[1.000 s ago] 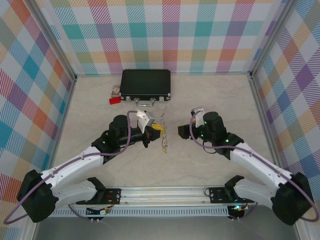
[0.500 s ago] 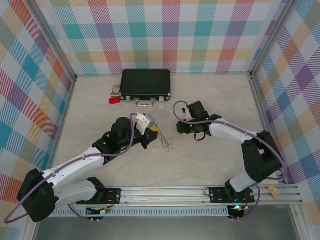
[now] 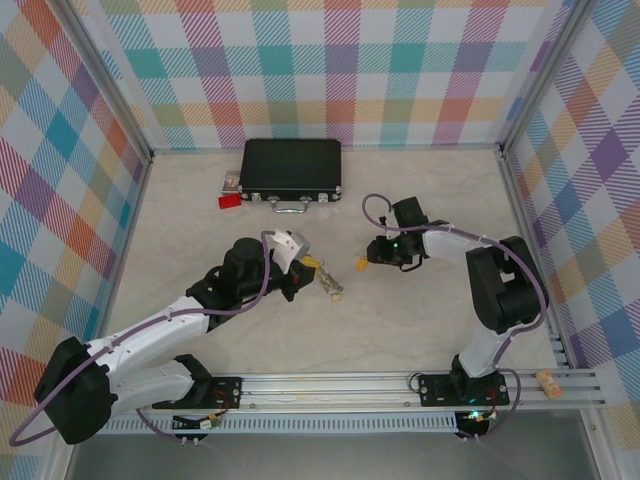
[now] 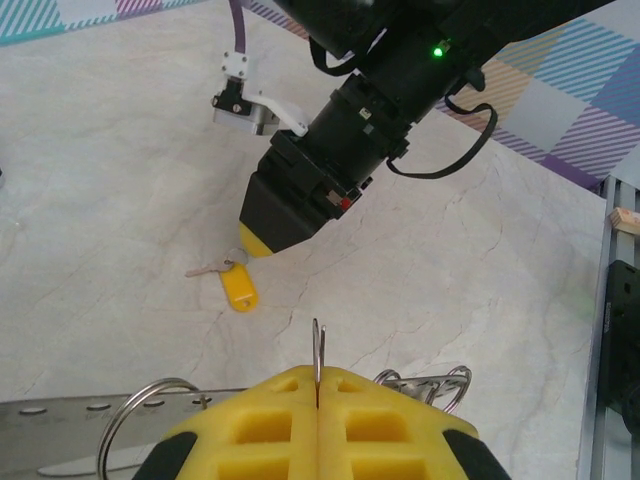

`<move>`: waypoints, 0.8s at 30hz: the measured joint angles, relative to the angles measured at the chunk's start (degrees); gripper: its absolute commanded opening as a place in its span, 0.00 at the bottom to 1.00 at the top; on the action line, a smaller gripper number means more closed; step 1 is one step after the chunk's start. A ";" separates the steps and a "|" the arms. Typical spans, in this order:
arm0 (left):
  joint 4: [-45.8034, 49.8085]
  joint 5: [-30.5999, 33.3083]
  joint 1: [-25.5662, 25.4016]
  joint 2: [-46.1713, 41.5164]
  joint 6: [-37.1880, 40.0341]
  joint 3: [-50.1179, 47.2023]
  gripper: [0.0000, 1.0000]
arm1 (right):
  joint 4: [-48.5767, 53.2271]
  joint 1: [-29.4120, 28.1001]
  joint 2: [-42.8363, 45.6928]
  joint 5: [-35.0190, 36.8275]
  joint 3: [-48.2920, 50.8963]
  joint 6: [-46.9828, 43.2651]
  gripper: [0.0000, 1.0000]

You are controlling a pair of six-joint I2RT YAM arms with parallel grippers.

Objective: Put the keys on the keyring

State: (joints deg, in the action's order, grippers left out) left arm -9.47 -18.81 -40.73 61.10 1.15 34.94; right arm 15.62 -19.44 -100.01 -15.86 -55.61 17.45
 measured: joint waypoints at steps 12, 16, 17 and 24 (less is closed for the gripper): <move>-0.26 -0.20 0.00 0.42 0.07 0.00 0.00 | -0.50 0.48 -4.31 -4.44 -3.39 -1.86 0.26; -0.28 -0.20 0.00 0.42 0.22 0.00 0.00 | -0.50 0.48 -5.01 -5.11 -3.61 -1.90 0.23; -0.31 -0.20 0.00 0.42 0.22 0.00 0.00 | -0.50 0.48 -5.29 -5.42 -3.78 -1.95 0.22; -0.31 -0.20 0.00 0.42 0.22 0.00 0.00 | -0.52 0.48 -6.01 -6.32 -3.89 -2.08 0.17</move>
State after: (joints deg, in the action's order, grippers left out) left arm -9.78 -19.00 -40.73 61.52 1.37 34.94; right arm 15.09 -18.96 -106.02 -22.17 -59.51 15.38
